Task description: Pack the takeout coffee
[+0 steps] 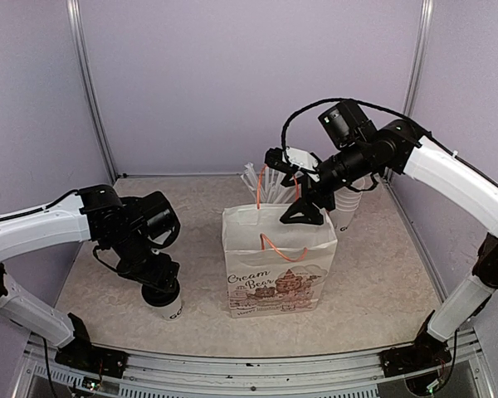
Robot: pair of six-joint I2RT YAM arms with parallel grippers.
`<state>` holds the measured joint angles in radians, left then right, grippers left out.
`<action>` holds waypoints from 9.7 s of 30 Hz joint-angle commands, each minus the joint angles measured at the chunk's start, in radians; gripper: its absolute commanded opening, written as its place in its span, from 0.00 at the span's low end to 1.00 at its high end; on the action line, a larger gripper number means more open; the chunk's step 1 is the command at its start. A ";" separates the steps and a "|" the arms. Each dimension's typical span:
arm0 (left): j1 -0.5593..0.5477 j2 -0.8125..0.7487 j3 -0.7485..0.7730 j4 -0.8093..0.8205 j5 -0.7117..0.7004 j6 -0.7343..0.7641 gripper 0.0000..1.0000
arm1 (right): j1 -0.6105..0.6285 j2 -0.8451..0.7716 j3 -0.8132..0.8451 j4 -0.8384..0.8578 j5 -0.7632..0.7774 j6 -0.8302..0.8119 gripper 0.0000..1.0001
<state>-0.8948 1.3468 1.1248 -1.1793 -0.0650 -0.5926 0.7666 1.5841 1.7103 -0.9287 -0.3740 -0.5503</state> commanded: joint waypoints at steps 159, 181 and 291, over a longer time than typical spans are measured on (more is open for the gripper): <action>-0.636 0.482 0.633 -0.029 -0.516 0.285 0.44 | -0.234 -0.120 -0.332 0.025 -0.321 -0.091 0.99; -0.563 0.523 0.632 -0.060 -0.522 0.273 0.61 | -0.234 -0.095 -0.324 0.003 -0.358 -0.112 1.00; 0.041 0.383 0.908 0.503 -0.249 0.488 0.75 | -0.401 -0.248 -0.288 0.017 -0.054 -0.032 0.99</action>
<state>-0.9482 1.6764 2.0445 -0.7410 -0.5049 -0.0185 0.3752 1.3617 1.4258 -0.9283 -0.4065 -0.6109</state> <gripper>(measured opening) 0.790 0.994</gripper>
